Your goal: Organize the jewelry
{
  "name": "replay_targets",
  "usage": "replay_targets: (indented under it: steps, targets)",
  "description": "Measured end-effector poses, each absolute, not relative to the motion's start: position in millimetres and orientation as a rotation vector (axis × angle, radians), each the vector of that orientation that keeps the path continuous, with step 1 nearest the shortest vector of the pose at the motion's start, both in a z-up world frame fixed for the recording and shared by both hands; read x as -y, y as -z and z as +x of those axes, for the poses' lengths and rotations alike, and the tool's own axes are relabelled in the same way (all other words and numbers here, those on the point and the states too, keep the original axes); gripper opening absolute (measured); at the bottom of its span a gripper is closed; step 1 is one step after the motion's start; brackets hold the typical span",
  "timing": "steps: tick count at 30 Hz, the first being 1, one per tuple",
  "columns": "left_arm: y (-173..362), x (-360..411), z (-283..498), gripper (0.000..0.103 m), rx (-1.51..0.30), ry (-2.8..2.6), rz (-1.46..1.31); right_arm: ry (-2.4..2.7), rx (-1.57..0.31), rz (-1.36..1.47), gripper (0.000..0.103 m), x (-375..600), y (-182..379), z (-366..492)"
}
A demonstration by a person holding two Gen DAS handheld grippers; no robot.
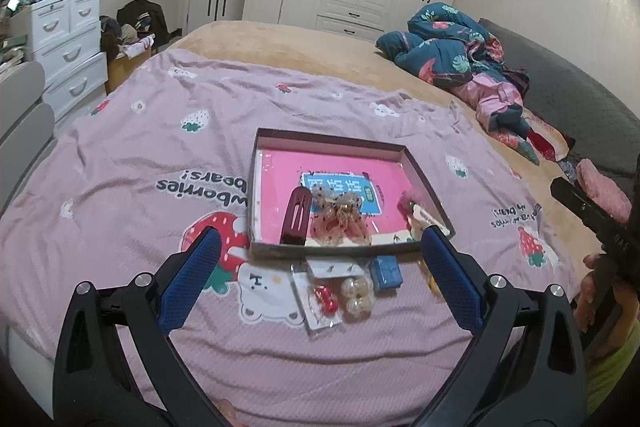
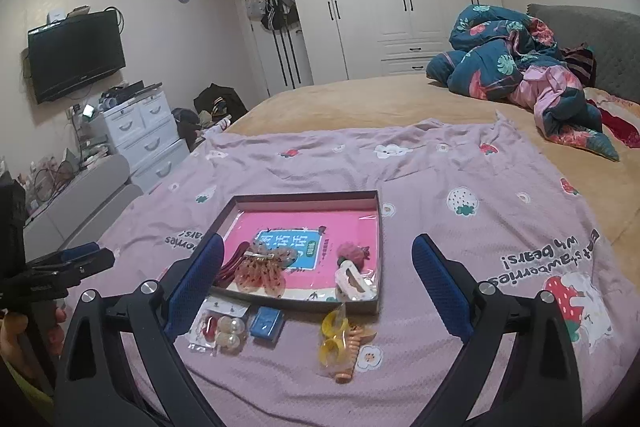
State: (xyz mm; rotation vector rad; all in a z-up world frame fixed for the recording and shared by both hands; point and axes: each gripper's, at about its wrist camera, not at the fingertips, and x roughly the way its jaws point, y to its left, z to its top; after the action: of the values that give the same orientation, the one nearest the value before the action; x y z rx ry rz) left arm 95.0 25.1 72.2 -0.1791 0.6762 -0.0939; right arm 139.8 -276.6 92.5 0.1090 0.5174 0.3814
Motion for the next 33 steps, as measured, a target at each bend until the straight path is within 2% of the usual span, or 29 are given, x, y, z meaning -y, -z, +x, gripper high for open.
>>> replay_targets:
  steps: [33]
  targets:
    - [-29,-45,53,0.093,-0.79,0.047,-0.117,-0.472,-0.647,0.008,0.094,245,-52,99]
